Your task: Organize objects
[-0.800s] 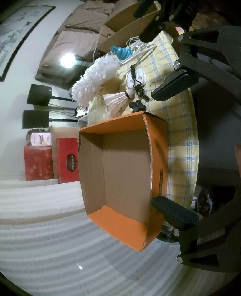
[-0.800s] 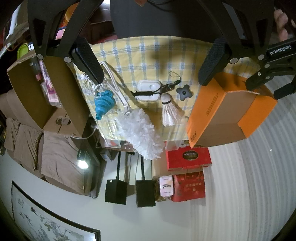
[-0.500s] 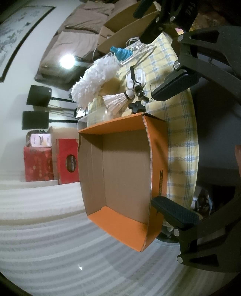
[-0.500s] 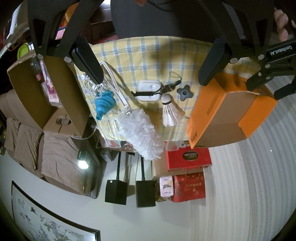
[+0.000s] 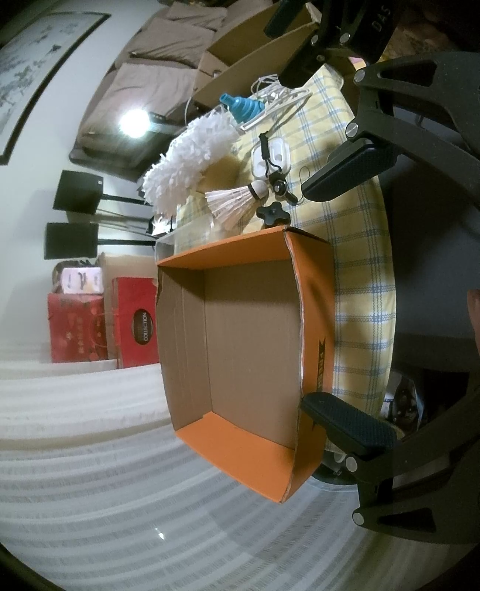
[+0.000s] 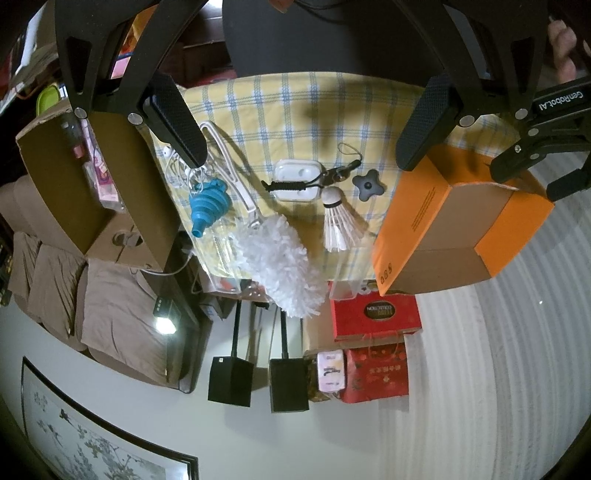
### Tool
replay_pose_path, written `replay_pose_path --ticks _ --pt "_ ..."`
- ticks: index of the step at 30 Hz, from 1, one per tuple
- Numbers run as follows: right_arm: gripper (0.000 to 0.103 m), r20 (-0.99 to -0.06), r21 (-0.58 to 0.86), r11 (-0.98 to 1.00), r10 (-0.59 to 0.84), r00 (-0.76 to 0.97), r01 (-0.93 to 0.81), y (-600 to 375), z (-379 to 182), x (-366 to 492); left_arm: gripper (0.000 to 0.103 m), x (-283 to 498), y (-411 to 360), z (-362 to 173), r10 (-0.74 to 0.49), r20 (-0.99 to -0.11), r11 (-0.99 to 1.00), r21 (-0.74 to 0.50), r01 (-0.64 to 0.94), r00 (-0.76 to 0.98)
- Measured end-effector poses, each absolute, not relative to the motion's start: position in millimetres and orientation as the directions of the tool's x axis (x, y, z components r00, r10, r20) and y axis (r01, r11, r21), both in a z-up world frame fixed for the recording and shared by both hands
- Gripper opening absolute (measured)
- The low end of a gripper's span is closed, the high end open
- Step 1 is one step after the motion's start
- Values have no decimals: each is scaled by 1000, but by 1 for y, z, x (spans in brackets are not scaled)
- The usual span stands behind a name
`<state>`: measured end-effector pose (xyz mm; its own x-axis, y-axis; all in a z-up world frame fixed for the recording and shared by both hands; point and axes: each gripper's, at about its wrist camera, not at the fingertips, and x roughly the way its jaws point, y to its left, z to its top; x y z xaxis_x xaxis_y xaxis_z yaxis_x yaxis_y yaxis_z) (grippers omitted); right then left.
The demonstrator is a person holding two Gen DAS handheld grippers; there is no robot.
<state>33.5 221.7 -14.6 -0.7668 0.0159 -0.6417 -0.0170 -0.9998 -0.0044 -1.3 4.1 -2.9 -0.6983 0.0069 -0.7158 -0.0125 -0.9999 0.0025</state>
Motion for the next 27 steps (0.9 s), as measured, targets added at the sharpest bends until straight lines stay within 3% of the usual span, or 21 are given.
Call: replay_pose_path --ticks 17,27 --pt "103 -642 -9 -1000 26 -766 -27 231 -14 35 103 -3 9 -4 18 -721 -1000 2 -28 -692" --pt "103 -641 52 -998 -14 -768 -25 269 -24 41 103 -6 2 -13 136 -709 -991 -101 -92 -692"
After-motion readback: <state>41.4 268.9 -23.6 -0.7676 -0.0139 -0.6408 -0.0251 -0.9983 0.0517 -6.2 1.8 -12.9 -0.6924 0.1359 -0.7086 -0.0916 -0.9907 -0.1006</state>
